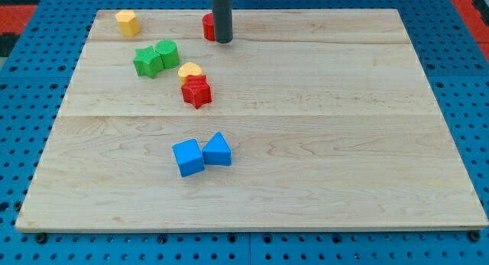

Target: Slide the red circle to the top center

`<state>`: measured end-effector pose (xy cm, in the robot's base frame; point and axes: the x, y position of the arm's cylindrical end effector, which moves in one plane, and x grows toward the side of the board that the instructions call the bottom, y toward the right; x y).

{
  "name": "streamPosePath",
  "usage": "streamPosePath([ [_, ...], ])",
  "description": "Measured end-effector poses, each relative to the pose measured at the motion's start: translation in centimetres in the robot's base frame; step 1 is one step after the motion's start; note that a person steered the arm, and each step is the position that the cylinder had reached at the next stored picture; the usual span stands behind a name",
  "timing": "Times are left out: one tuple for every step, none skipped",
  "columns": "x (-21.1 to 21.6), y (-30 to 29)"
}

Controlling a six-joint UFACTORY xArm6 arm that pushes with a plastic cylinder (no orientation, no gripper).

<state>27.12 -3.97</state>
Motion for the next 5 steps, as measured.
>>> streamPosePath([
  [2.0,-1.1],
  [1.5,-3.0],
  [-0.9,-4.3],
  [-2.8,-9.5],
  [-3.1,-3.6],
])
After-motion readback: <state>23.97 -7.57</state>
